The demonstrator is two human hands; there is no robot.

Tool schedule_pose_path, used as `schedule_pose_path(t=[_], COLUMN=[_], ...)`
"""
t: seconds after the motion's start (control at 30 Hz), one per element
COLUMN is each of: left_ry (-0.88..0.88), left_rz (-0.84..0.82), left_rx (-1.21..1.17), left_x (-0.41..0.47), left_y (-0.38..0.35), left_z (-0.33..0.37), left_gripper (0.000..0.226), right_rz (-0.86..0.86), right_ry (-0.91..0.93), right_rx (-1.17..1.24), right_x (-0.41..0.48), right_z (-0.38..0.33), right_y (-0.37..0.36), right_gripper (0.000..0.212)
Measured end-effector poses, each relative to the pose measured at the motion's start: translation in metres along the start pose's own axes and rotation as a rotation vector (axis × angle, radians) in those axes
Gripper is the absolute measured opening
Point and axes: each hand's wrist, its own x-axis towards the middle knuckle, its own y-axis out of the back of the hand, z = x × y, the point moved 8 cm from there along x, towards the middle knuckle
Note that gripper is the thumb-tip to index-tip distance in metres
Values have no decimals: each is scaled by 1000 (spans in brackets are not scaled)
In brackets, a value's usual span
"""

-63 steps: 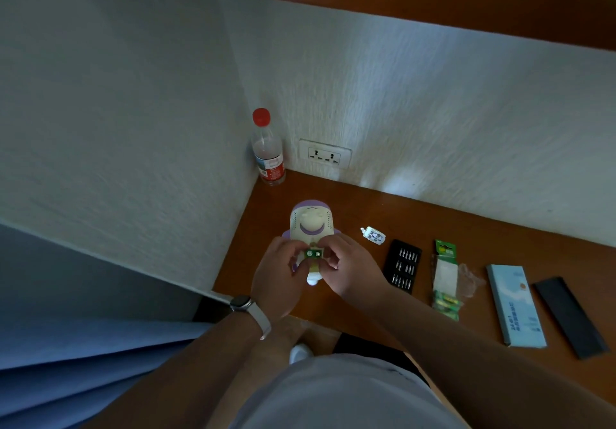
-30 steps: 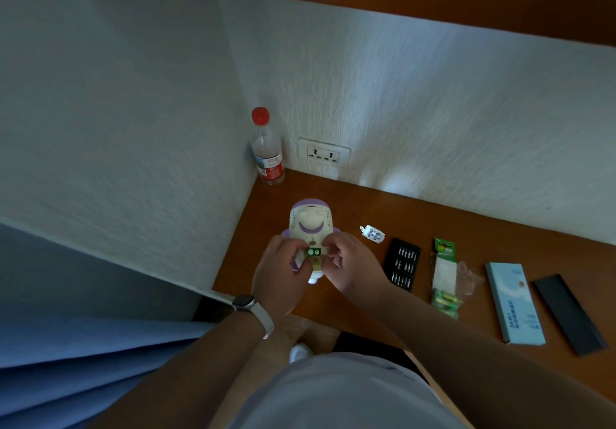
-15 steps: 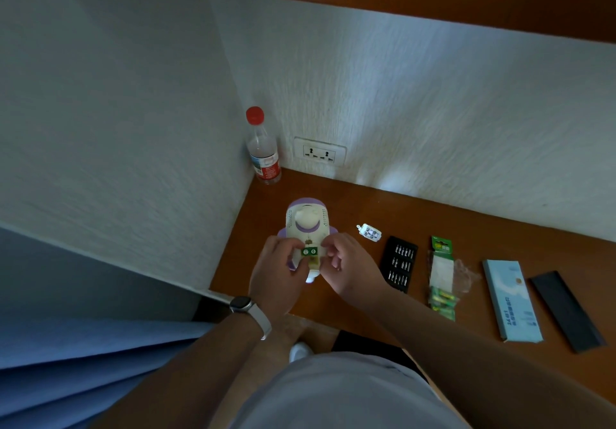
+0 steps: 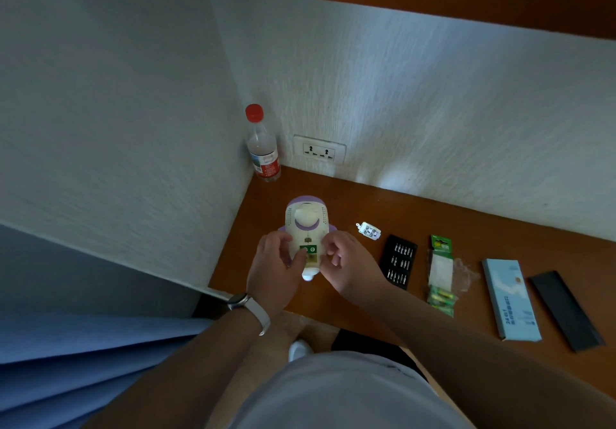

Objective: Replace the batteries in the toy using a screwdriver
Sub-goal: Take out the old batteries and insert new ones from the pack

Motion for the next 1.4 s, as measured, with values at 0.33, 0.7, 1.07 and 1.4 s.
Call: schedule_pose_path(t=[0.33, 0.7, 1.07, 1.4], left_ry=[76, 379, 407, 322], left_rz=[-31, -251, -440, -299], left_rx=[-29, -686, -759, -619], left_x=[5, 2, 16, 24], left_y=[-2, -33, -62, -71], left_z=[-7, -23, -16, -3], left_gripper=[35, 54, 41, 52], right_rz=[-1, -13, 76, 216], right_ry=[-25, -211, -387, -650], right_rx=[-17, 99, 255, 755], right_x=[2, 0, -8, -22], right_z=[0, 13, 39, 56], right_y=[1, -10, -3, 4], right_gripper=[17, 52, 37, 23])
